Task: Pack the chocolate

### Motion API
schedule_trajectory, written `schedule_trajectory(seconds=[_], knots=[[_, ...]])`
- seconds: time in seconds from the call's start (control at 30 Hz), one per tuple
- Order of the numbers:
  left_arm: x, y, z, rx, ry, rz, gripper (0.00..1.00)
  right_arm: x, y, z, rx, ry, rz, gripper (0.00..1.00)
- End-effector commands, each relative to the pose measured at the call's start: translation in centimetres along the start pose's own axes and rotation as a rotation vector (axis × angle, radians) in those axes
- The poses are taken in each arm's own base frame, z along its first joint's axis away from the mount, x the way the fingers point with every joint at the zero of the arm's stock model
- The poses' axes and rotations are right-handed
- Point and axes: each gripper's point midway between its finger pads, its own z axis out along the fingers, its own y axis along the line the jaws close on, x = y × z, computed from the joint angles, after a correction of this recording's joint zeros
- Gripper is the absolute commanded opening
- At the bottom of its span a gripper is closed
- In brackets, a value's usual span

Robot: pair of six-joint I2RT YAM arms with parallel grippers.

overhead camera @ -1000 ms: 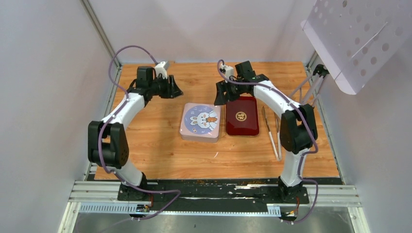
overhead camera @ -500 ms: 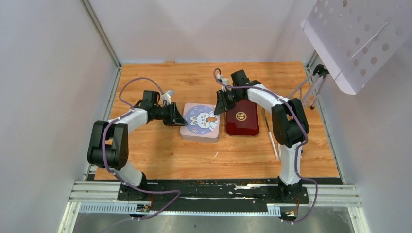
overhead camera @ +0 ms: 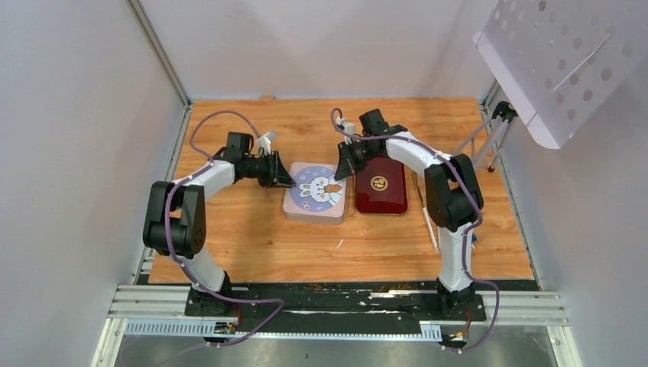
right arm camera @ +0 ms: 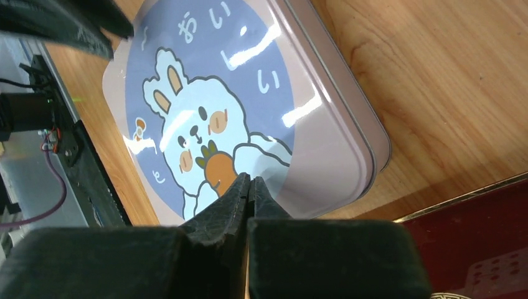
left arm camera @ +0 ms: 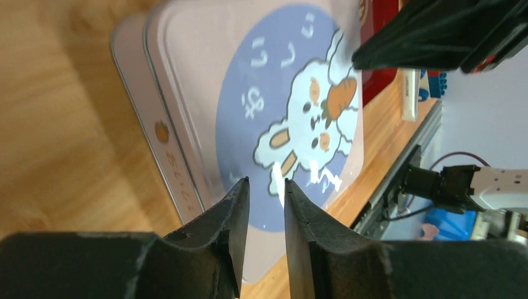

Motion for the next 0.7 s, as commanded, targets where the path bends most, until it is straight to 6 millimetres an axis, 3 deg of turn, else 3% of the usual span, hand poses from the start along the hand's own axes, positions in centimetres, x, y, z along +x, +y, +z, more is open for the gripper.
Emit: schedule_trajectory(seconds=[0.0, 0.23, 0.4, 0.53, 0.67], knots=[[-5.1, -1.3, -0.3, 0.008, -0.097, 0.176, 0.36, -0.7, 3.0, -2.1, -0.085, -0.02, -0.138, 0.0], [-7.3, 0.1, 2.7, 0.042, -0.093, 0.073, 0.34, 4.8, 4.4, -2.1, -0.141, 0.06, -0.069, 0.0], [-5.9, 4.5, 5.2, -0.063, 0.017, 0.015, 0.34, 8.2, 6.2, -1.2, -0.183, 0.132, -0.044, 0.0], [-4.5, 7.5, 5.9, -0.167, 0.057, 0.0, 0.34, 11.4, 5.2, 0.1, -0.096, 0.197, 0.048, 0.0], [-3.6, 8.4, 6.2, -0.189, 0.077, -0.023, 0.34, 12.7, 3.7, 0.6, -0.045, 0.22, 0.119, 0.0]])
